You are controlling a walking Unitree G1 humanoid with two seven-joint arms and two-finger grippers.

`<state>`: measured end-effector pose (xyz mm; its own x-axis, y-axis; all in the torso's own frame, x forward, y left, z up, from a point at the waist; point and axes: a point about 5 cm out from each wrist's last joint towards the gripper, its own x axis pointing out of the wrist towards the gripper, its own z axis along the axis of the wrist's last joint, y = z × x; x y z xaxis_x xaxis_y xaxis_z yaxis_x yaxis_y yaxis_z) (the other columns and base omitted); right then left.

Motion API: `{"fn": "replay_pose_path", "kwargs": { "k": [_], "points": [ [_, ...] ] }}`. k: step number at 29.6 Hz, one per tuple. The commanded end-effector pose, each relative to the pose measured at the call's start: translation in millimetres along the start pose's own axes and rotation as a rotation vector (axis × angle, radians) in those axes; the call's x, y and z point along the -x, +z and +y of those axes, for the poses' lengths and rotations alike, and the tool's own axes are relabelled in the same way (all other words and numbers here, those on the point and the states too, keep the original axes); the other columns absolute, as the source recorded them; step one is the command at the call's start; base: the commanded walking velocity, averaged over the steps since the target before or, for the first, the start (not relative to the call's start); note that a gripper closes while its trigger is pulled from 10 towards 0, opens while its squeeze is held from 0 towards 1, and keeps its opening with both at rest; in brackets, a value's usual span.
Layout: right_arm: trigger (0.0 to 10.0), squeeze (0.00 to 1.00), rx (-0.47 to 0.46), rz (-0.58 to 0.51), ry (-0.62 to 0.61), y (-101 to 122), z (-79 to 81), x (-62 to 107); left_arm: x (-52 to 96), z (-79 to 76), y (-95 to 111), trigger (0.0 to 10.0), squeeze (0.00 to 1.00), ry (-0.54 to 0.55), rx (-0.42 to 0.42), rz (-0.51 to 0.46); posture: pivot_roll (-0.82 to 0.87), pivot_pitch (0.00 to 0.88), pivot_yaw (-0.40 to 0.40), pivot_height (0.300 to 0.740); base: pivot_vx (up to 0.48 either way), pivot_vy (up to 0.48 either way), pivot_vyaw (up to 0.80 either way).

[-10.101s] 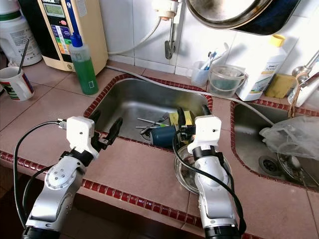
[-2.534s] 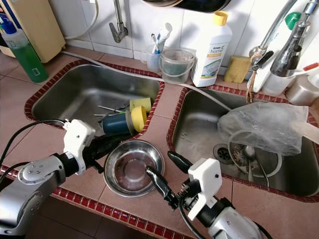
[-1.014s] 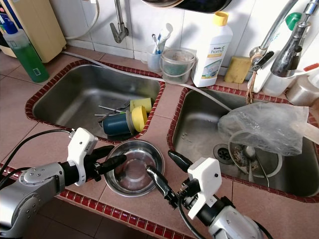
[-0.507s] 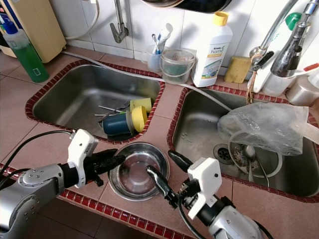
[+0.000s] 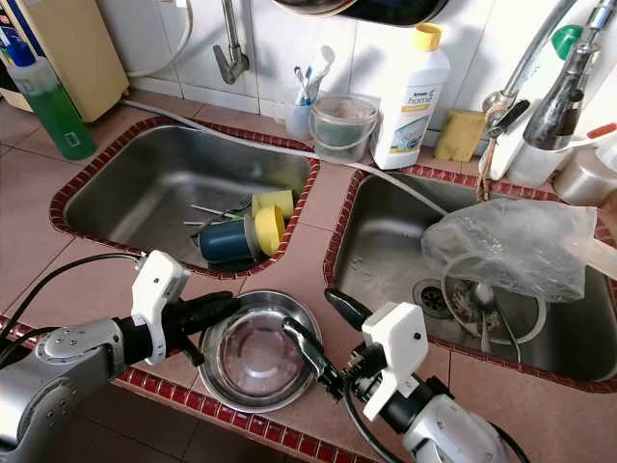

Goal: Kitchen organization

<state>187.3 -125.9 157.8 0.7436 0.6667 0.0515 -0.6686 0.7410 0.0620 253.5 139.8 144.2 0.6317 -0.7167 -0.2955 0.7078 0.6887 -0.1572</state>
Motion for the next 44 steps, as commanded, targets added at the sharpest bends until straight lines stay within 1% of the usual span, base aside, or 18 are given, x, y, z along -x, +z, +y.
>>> {"fn": "replay_pose_path", "kwargs": {
  "k": [1, 6, 7, 9, 16, 21, 26, 34, 36, 39, 44],
  "points": [
    [10.0, 0.0, 0.008, -0.004, 0.007, 0.6, -0.2, 0.7, -0.1, -2.2, -0.5, 0.0, 0.0, 0.001, -0.009, 0.006, -0.06, 0.154, 0.015, 0.74, 0.0, 0.0, 0.0],
    [10.0, 0.0, 0.008, -0.007, 0.006, 1.1, -0.6, 0.3, -0.5, -1.1, 2.9, 0.0, 0.0, 0.008, 0.006, -0.02, -0.06, 0.152, 0.014, 0.74, 0.0, 0.0, 0.0],
    [10.0, 0.0, 0.007, -0.009, 0.005, 1.2, -0.8, 0.2, -0.5, 0.6, 6.4, 0.0, 0.0, 0.019, 0.023, -0.045, -0.06, 0.153, 0.013, 0.74, 0.0, 0.0, 0.0],
    [10.0, 0.0, 0.006, -0.01, 0.004, 1.3, -0.9, 0.2, -0.5, 1.9, 8.8, 0.0, 0.0, 0.028, 0.034, -0.061, -0.06, 0.155, 0.011, 0.74, 0.0, 0.0, 0.0],
    [10.0, 0.0, 0.005, -0.014, 0.002, 1.4, -1.5, -0.4, -0.4, 4.1, 14.7, 0.0, 0.0, 0.034, 0.07, -0.1, -0.06, 0.159, 0.009, 0.74, 0.0, 0.0, 0.0],
    [10.0, 0.0, 0.003, -0.017, 0.002, 1.8, -1.6, -1.2, -0.5, 5.3, 18.2, 0.0, 0.0, 0.04, 0.077, -0.118, -0.06, 0.159, 0.01, 0.74, 0.0, 0.0, 0.0],
    [10.0, 0.0, 0.001, -0.02, -0.001, 1.9, -1.1, -1.0, -1.0, 11.4, 25.1, 0.0, 0.0, 0.068, 0.105, -0.157, -0.06, 0.161, 0.012, 0.74, 0.0, 0.0, 0.0],
    [10.0, 0.0, -0.006, -0.027, -0.009, 1.9, 0.0, -2.6, -1.3, 17.4, 30.1, 0.0, 0.0, 0.096, 0.147, -0.196, -0.07, 0.164, 0.014, 0.74, 0.0, 0.0, 0.0],
    [10.0, 0.0, -0.007, -0.029, -0.011, 2.0, -0.1, -3.1, -0.9, 19.0, 32.3, 0.0, 0.0, 0.109, 0.145, -0.207, -0.06, 0.163, 0.015, 0.74, 0.0, 0.0, 0.0],
    [10.0, 0.0, -0.01, -0.034, -0.013, 2.1, 0.3, -4.9, 0.3, 25.0, 36.9, 0.0, 0.0, 0.134, 0.182, -0.239, -0.06, 0.161, 0.015, 0.74, 0.0, 0.0, 0.0],
    [10.0, 0.0, -0.012, -0.04, -0.013, 2.2, 0.6, -7.3, 1.3, 26.5, 40.1, 0.0, 0.0, 0.128, 0.217, -0.26, -0.06, 0.159, 0.015, 0.74, 0.0, 0.0, 0.0]
  ]
}}
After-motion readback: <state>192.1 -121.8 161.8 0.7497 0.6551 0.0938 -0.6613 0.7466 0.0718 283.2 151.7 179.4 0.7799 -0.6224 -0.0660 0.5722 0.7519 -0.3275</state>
